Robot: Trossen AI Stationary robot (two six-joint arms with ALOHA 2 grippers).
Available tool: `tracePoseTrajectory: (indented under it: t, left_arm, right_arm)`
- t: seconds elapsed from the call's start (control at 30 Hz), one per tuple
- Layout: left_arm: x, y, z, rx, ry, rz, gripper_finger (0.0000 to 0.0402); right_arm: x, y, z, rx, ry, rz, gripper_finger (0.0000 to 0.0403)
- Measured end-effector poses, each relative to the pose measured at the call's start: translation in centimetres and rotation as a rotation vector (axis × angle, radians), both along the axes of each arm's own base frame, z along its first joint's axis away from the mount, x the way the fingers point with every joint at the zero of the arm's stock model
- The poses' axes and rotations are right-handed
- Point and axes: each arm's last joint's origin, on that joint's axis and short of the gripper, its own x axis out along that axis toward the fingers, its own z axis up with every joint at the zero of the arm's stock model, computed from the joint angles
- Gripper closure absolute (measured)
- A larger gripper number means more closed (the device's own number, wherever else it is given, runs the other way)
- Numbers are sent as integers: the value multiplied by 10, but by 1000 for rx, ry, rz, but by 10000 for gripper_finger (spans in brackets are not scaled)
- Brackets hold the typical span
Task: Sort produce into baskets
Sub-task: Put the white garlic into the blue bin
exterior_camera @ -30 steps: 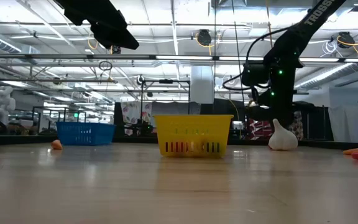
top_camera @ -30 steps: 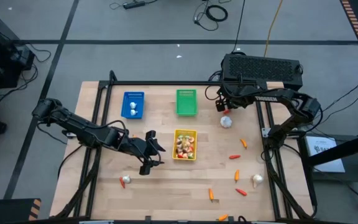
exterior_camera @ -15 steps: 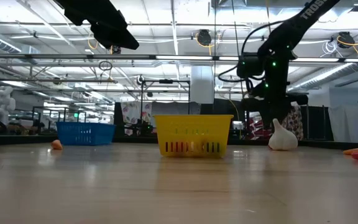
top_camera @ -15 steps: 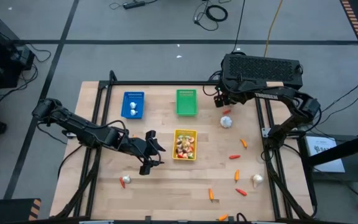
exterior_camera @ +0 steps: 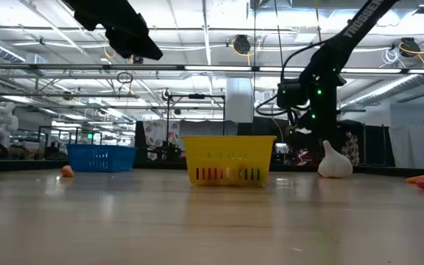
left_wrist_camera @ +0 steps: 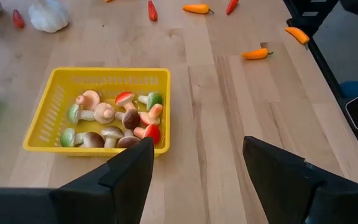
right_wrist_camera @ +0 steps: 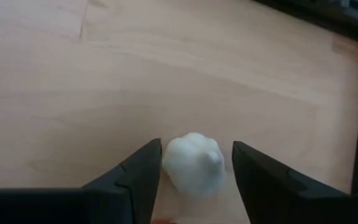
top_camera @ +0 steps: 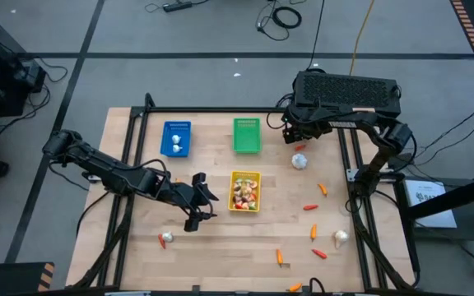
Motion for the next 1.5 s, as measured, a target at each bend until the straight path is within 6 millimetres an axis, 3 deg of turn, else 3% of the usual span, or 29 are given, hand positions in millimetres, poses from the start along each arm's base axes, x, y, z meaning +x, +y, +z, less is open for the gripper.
tracePoseTrajectory:
  t: [0.2, 0.67, 0.93, 1.27, 1.5]
  left_arm:
    - [0, 1, 0, 14, -4, 1, 148]
    - [1, 1, 0, 22, -9, 7, 148]
    - [-1, -3, 2, 96, -47, 30, 148]
    - [-13, -10, -6, 177, -92, 126, 148]
    - [-45, -1, -35, 47, -416, 285, 148]
  right_arm:
    - [0, 1, 3, 1, -6, 14, 250]
    - [0, 0, 4, -5, -2, 23, 392]
    - [7, 15, 19, -17, -39, 113, 400]
    - [24, 75, 80, -161, -293, 343, 401]
    - [62, 142, 103, -250, -591, 596, 401]
